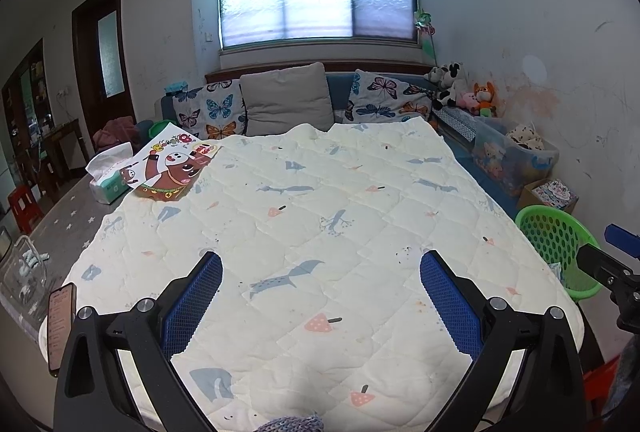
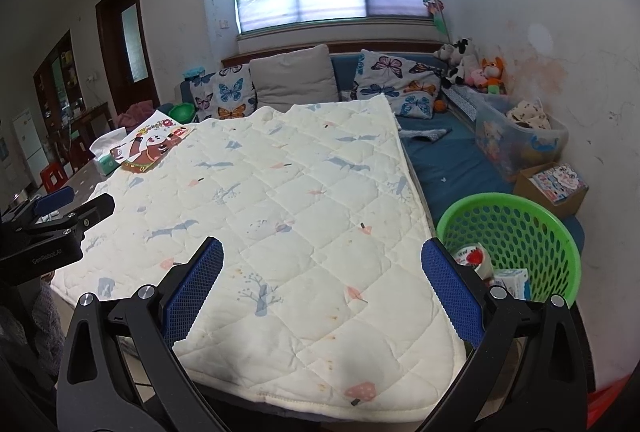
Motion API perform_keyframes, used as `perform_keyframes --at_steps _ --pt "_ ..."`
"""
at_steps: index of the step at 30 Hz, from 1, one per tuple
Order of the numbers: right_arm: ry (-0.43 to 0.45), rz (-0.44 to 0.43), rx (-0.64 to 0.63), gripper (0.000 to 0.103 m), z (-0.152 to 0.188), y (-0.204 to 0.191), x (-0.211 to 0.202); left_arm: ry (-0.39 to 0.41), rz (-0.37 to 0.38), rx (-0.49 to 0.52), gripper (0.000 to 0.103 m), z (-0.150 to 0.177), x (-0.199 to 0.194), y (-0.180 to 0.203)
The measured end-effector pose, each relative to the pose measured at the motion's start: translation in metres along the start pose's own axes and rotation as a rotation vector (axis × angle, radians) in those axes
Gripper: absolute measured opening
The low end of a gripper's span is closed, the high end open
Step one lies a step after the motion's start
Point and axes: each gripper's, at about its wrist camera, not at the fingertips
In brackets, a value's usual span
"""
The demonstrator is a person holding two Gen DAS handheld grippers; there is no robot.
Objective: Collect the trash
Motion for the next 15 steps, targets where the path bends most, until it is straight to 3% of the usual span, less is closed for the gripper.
perform_keyframes --at_steps 15 --pt "-0.002 -0.007 0.008 0.099 0.0004 -0.0004 0.0012 0.004 0.005 0.004 0.096 0.0017 -0.0006 0.0038"
Point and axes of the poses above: each gripper's, at about its wrist camera, not at the fingertips, and x roughly the way its jaws point, y to its right, z to its underside, and after that the axes turned 5 degrees about -x, right-handed
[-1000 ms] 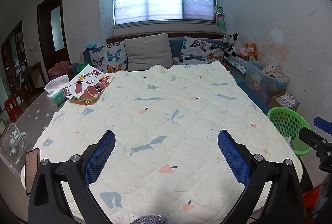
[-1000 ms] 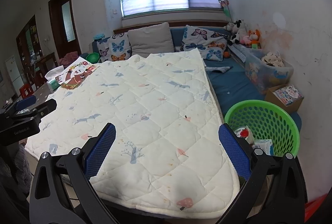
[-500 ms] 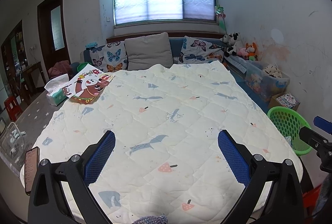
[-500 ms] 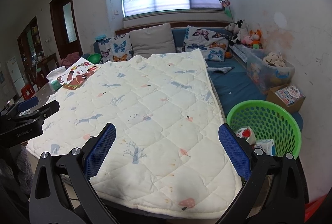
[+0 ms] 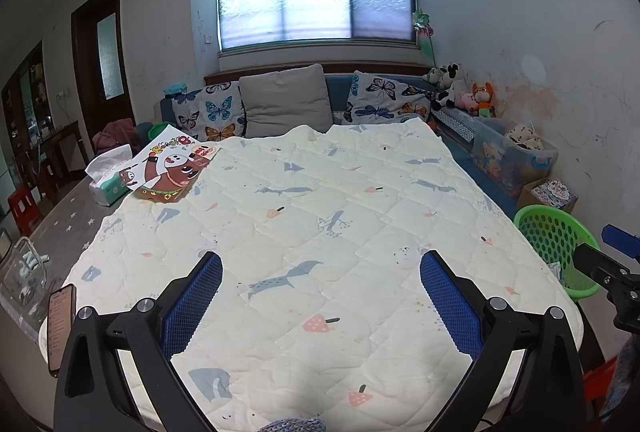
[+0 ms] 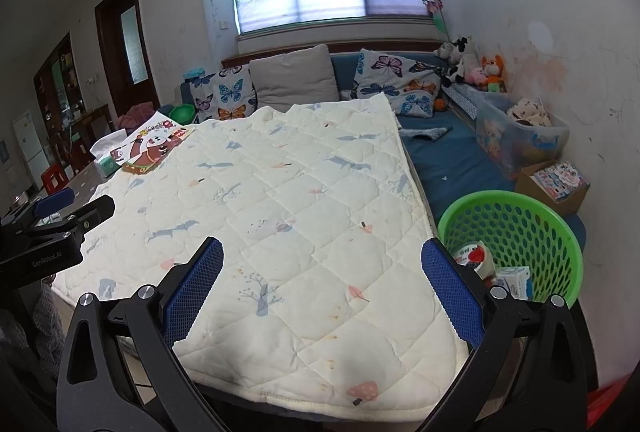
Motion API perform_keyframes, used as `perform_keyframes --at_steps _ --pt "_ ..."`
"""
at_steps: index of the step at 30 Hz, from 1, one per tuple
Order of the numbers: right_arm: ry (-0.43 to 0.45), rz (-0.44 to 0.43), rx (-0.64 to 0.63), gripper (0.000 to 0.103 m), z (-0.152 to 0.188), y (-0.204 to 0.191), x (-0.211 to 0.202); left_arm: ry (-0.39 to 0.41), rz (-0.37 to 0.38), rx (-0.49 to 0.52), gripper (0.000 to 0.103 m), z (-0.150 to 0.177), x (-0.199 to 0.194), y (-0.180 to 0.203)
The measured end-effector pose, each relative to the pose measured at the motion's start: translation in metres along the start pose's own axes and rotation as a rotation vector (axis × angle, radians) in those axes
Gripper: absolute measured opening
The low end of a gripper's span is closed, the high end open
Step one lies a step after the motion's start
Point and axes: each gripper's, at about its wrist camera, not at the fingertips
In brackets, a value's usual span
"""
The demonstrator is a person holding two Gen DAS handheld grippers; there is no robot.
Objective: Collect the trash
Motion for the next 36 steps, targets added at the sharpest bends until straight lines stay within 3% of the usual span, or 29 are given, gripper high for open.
perform_keyframes --at_steps 36 --pt "-0.008 -0.007 0.013 0.099 0.008 0.000 0.006 0.005 0.007 0.013 0.096 0.004 -0.003 0.012"
Point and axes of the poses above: each gripper's, at about its wrist camera, not at the fingertips, and x roughly the way its jaws point, y to its right, z to its underside, and after that the axes turned 5 degrees about -x, right-handed
